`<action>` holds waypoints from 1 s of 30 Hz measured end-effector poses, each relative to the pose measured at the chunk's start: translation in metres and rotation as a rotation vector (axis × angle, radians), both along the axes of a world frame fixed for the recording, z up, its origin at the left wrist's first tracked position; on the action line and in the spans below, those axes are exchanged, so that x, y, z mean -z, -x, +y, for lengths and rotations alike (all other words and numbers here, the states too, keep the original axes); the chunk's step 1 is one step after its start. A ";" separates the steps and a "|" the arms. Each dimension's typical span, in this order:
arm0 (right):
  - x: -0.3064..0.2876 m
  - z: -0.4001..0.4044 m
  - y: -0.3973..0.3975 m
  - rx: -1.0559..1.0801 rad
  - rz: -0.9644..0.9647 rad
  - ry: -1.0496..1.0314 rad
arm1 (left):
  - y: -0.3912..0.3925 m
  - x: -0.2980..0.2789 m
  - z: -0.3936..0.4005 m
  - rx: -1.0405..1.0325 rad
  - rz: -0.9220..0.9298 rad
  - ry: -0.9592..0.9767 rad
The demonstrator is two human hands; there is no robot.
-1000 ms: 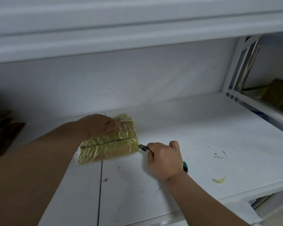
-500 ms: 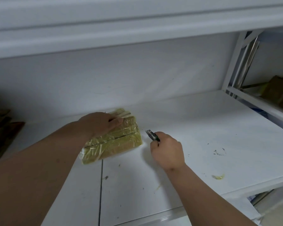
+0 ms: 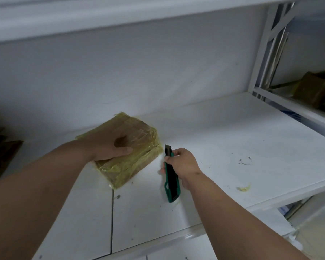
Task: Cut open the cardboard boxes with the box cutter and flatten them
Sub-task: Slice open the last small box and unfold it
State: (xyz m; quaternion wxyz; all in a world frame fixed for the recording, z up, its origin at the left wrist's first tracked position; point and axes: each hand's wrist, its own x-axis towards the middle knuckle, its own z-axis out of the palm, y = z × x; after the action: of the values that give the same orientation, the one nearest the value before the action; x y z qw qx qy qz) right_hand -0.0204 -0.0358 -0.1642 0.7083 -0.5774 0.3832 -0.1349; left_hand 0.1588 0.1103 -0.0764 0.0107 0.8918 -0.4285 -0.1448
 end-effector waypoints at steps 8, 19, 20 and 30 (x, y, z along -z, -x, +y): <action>-0.002 0.010 -0.017 0.063 -0.043 0.012 | 0.005 0.025 0.010 -0.065 0.000 -0.063; -0.005 0.015 -0.037 0.104 0.026 0.120 | 0.004 0.028 0.009 -0.048 0.006 -0.078; -0.004 0.016 -0.040 0.107 0.021 0.120 | 0.004 0.028 0.009 -0.049 0.010 -0.074; -0.006 0.033 -0.037 0.164 -0.023 0.021 | 0.006 0.028 0.007 -0.037 0.012 -0.073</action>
State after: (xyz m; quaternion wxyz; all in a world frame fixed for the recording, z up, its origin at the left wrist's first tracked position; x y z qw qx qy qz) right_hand 0.0170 -0.0030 -0.1584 0.6932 -0.5499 0.4194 -0.2030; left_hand 0.1532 0.1176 -0.1049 -0.0166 0.8986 -0.4061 -0.1653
